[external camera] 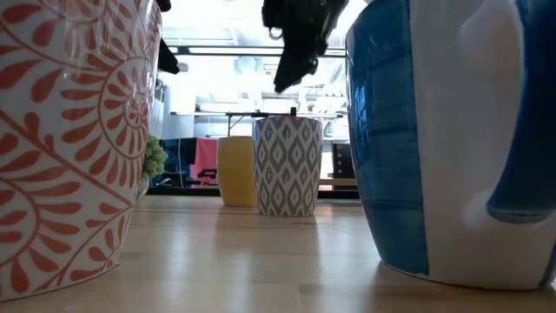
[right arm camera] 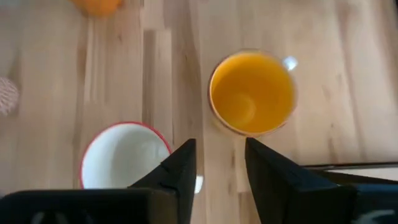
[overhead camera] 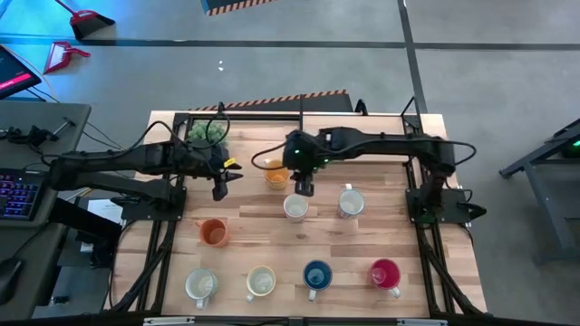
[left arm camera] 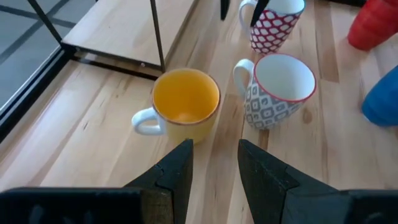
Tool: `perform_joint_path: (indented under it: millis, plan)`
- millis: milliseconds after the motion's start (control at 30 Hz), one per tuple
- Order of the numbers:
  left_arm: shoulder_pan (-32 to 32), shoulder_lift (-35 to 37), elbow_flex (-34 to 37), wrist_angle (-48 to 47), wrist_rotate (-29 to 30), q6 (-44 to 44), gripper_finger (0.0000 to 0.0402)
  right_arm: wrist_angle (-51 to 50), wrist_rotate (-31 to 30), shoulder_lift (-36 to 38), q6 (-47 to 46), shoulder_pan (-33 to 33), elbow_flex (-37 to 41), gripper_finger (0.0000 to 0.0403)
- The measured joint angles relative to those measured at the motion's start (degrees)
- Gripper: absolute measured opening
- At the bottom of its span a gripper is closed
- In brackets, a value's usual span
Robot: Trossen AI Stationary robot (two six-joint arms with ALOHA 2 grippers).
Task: Place coffee mugs
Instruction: Put the yellow mug on the shelf
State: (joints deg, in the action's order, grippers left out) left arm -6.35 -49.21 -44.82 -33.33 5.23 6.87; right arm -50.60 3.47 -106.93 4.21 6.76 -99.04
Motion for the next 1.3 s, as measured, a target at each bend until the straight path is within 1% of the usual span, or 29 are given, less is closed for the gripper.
perform_joint_path:
  millis: [167, 300, 400, 567, 667, 867, 1033, 1300]
  plan:
    - [0.00, 0.93, -0.02, -2.93, 0.37, 0.00, 0.0115, -1.32, -1.08, -3.67, -0.05, -0.04, -3.97, 0.0173]
    - [0.00, 2.23, -0.02, -5.68, 1.81, 0.25, 0.0115, 0.42, -1.36, -4.41, 2.93, -0.04, -5.49, 0.0189]
    - [0.00, 3.00, -0.02, -7.92, 3.34, 0.43, 0.0115, 3.07, -1.40, -4.53, 3.32, -0.04, -5.18, 0.0189]
    - [0.04, 3.91, -0.02, -8.98, 3.45, 1.49, 0.0115, 5.98, -1.64, -5.17, 1.96, 0.88, -5.14, 0.0180]
    - [0.04, 4.11, -0.02, -8.93, 3.43, 1.60, 0.0115, 5.61, -0.84, -6.76, 1.20, 1.66, -5.14, 0.0175]
    - [0.04, 4.20, -0.02, -8.93, 2.66, 2.03, 0.0115, 7.28, -1.21, -9.78, 2.27, 1.62, -5.56, 0.0172]
    - [0.04, 4.20, -0.02, -8.95, 2.60, 2.03, 0.0115, 8.16, -5.15, -11.20, 3.75, 2.77, -5.56, 0.0171]
    - [0.04, 4.20, -0.02, -9.70, 1.51, 2.26, 0.0115, 9.34, -3.99, -11.42, 3.62, 5.68, -4.70, 0.0171]
